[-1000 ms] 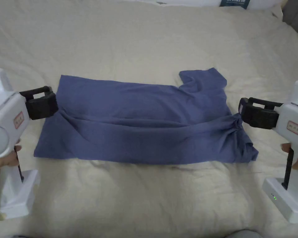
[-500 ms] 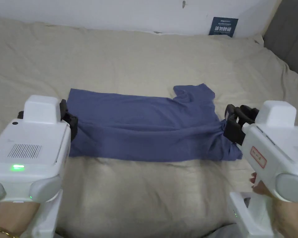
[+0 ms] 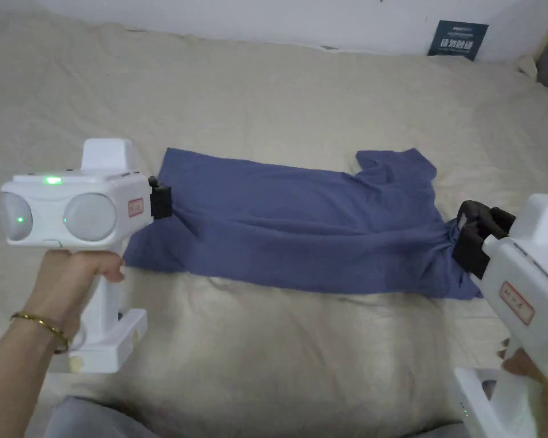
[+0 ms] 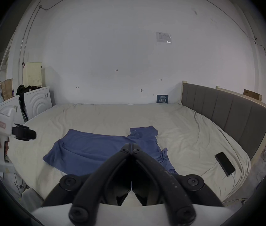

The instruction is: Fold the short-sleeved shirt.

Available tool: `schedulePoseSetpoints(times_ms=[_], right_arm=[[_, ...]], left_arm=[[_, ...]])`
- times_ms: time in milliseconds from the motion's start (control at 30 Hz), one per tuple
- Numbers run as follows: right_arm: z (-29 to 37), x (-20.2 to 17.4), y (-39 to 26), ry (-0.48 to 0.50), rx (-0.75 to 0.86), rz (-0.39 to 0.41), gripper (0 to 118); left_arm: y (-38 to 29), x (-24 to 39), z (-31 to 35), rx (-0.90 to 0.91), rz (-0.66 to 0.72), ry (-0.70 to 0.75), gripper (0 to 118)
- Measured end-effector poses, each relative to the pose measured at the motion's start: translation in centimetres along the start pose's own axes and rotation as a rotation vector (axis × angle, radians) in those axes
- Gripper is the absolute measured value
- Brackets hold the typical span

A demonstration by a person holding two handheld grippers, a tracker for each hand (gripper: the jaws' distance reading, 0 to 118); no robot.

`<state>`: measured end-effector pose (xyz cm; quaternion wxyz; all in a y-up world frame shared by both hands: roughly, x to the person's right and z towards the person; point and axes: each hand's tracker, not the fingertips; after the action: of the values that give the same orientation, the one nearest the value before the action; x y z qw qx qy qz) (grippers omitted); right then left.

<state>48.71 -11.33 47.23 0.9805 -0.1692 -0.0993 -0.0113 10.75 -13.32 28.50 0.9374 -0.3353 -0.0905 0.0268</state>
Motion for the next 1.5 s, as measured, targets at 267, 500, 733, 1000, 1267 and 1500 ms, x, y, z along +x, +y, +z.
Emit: schedulePoseSetpoints(times_ms=[267, 500, 733, 1000, 1267, 1500], right_arm=[[-2.0, 1.0, -1.0, -0.041, -0.082, -0.007, 2], [-3.7, 1.6, -1.9, -0.059, -0.144, 0.003, 2], [-5.4, 2.2, -1.8, -0.053, -0.187, -0.046, 2], [-11.4, 6.2, 0.3, -0.056, -0.448, -0.116, 78], [-19.4, 9.2, -4.2, -0.201, -0.745, -0.104, 118], [-20.3, 9.5, -8.0, -0.171, -0.829, -0.325, 26]], left_arm=[[0.0, -3.0, -9.0, -0.261, -0.031, 0.081, 117], [-3.3, -4.6, -13.6, -0.445, 0.050, 0.122, 74], [-3.2, -3.9, -12.6, -0.433, 0.042, 0.051, 5], [-0.9, -3.9, -9.5, -0.349, 0.060, 0.023, 5], [-1.3, -3.7, -9.0, -0.348, 0.075, 0.037, 6], [-2.3, -3.6, -9.1, -0.382, 0.090, 0.057, 6]])
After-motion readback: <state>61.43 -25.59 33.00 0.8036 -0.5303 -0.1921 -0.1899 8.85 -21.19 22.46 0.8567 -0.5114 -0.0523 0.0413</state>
